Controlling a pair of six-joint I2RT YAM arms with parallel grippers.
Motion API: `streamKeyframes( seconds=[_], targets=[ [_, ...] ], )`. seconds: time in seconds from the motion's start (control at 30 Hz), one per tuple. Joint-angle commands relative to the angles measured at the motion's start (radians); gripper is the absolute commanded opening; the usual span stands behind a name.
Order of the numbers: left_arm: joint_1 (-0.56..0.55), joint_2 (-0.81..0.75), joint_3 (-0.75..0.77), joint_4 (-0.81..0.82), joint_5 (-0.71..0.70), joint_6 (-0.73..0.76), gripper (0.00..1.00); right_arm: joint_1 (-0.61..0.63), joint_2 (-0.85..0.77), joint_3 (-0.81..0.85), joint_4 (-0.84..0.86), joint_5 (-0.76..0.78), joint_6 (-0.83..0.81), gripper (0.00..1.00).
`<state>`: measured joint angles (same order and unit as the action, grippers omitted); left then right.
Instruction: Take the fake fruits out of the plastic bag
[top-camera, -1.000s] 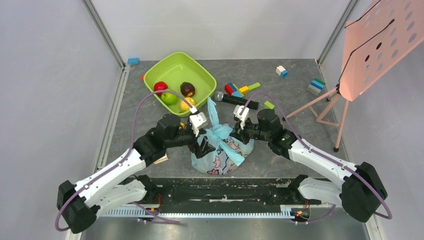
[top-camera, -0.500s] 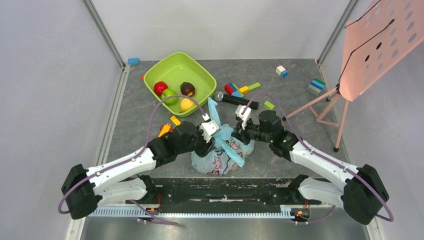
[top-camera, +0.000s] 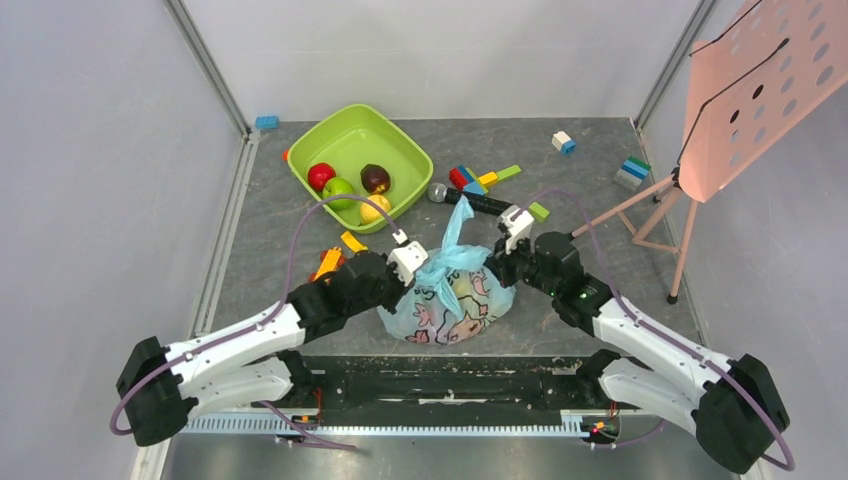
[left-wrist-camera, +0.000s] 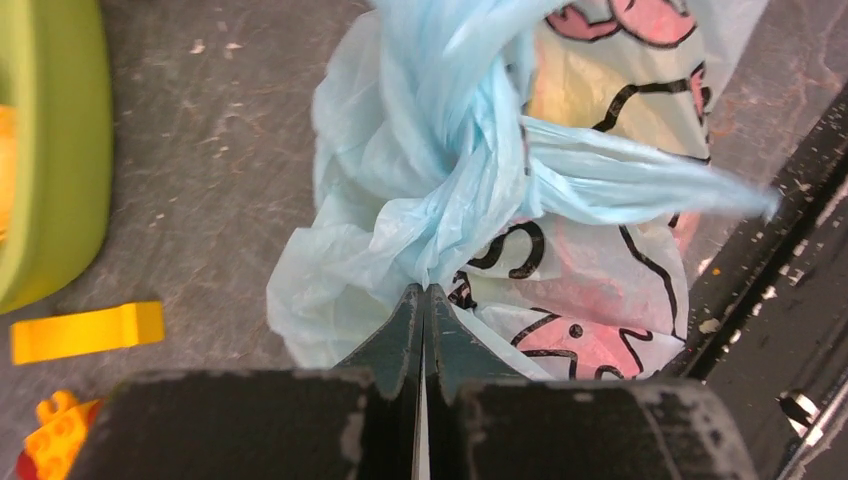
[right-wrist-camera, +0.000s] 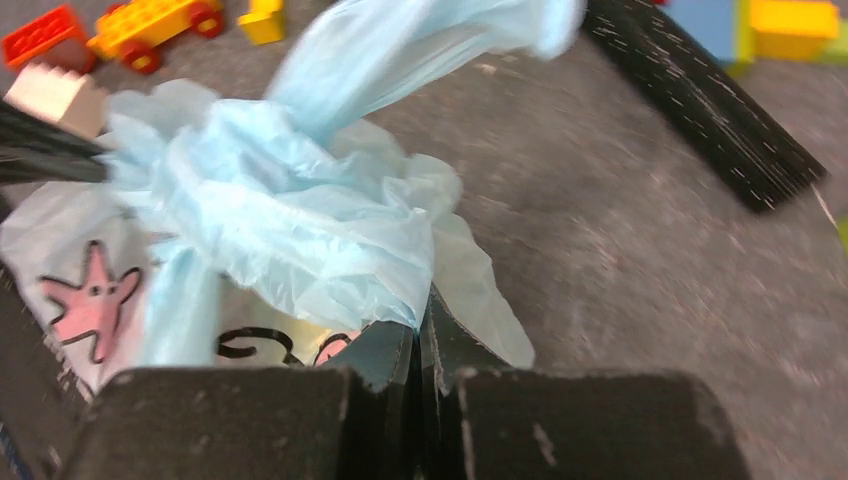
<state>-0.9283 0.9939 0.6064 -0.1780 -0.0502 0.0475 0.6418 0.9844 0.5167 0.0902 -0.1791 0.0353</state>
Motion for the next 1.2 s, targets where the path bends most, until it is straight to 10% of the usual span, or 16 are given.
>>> streamKeyframes(
  seconds=[0.0, 0.4, 0.6, 0.83, 1.17],
  targets=[
    [-0.003, -0.101, -0.028, 0.005, -0.155, -0.038, 0.02, -0.083, -0.070, -0.055, 0.024, 0.173, 0.176, 0.00],
    [-0.001, -0.253, -0.103, 0.012, -0.367, -0.157, 0.02, -0.248, -0.098, -0.151, -0.022, 0.192, 0.404, 0.10],
    [-0.001, -0.297, -0.094, 0.040, -0.238, -0.084, 0.04, -0.248, -0.154, -0.120, -0.047, 0.094, 0.176, 0.60],
    [-0.003, -0.236, 0.026, 0.044, -0.023, 0.050, 0.58, -0.246, -0.211, -0.059, -0.088, -0.134, -0.105, 0.75],
    [-0.002, -0.013, 0.196, 0.070, 0.045, 0.207, 0.61, -0.245, -0.178, 0.097, -0.120, -0.327, -0.276, 0.88]
  ],
)
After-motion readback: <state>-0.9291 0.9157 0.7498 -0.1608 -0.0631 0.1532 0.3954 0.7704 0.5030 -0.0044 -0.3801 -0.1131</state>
